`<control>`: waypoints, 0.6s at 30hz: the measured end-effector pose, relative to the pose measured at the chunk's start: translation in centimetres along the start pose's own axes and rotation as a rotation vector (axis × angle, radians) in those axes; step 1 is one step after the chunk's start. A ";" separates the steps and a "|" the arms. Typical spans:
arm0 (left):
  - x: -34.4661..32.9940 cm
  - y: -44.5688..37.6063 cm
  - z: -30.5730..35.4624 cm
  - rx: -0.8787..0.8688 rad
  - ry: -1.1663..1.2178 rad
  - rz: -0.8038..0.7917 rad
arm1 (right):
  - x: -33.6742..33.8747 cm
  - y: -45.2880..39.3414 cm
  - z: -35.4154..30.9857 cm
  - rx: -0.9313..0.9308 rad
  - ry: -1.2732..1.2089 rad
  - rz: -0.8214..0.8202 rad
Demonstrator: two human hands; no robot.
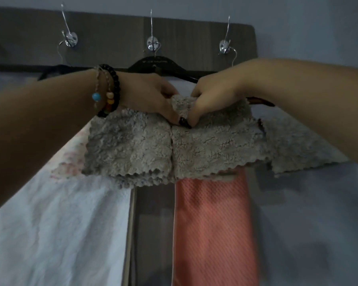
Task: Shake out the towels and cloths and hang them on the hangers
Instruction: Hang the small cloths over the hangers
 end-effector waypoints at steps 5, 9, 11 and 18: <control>0.2 -0.6 0.0 0.048 0.187 -0.116 | -0.2 2.3 1.5 0.142 -0.054 0.361; -0.1 -0.4 -1.0 0.102 0.246 -0.101 | -3.4 7.5 3.9 0.360 -0.536 1.055; -0.5 -0.9 -1.8 0.089 0.271 -0.133 | -6.2 9.8 5.2 0.291 -0.760 1.322; -1.5 -0.3 -0.6 0.048 0.355 -0.100 | -15.2 8.0 6.1 -0.373 -1.346 1.040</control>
Point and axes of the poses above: each hand's wrist, its own y-axis away from the middle knuckle, its own x-axis out of the back of the hand, z = x × y, the point moved 1 cm from there along -y, towards the middle knuckle, and after that the axes turned 6 degrees about z, right-handed, at the moved point
